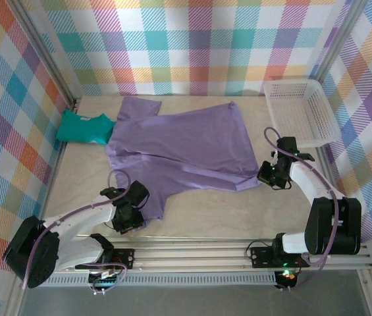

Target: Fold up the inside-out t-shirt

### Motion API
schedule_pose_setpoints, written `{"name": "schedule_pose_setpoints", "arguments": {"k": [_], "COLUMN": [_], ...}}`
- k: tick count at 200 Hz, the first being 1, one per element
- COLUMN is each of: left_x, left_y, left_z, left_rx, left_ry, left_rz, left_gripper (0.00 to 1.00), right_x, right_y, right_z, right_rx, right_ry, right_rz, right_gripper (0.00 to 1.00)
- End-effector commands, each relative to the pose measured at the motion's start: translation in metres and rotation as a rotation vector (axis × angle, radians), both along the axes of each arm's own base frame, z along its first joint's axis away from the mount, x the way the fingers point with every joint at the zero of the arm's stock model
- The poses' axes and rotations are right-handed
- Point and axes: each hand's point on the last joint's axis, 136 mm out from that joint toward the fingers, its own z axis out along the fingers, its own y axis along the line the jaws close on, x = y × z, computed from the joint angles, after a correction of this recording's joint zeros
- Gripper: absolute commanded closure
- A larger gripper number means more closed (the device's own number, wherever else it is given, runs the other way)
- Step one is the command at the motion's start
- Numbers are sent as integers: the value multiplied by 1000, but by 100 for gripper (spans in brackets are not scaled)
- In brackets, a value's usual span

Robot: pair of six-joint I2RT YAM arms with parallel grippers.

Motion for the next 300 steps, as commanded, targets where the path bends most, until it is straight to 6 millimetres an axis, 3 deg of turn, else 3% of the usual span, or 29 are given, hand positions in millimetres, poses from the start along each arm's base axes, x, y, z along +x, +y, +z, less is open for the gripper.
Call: {"name": "schedule_pose_setpoints", "arguments": {"k": [1,53,79,106,127,153,179,203,234,246,260,281,300], "left_x": [20,29,37,53,73,109,127,116,76,61,57,86,129], "left_y": [-22,-15,-1,29,50,73,88,92,98,104,109,102,90], "left_z": [-6,1,18,63,113,204,326,436,540,569,585,585,568], "left_rx": [-57,-31,3,36,20,24,81,78,70,95,136,173,188], "left_ry": [-65,-133,-224,-395,-578,-834,-1113,-1341,-1559,-1620,-1628,-1558,-1467], "left_rz": [-57,-58,-14,67,128,191,178,136,85,81,74,49,24], "left_gripper": [76,100,100,100,100,100,100,100,100,100,100,100,100], "right_x": [-2,-1,-2,-2,7,31,49,43,3,-18,-38,-56,-47], "right_y": [5,3,-1,-9,-11,-8,-6,-4,-5,-6,-6,-4,-5], "right_z": [3,3,7,17,36,96,181,267,363,395,420,440,438], "right_rx": [15,8,-8,10,68,96,106,104,42,14,-3,-7,-17], "right_ry": [-12,-17,-34,-84,-176,-369,-587,-765,-974,-1047,-1104,-1153,-1146], "right_rz": [24,18,2,-51,-87,-82,-57,-28,-4,-3,2,12,12], "right_gripper": [97,97,97,98,97,97,98,99,100,100,100,100,100]}}
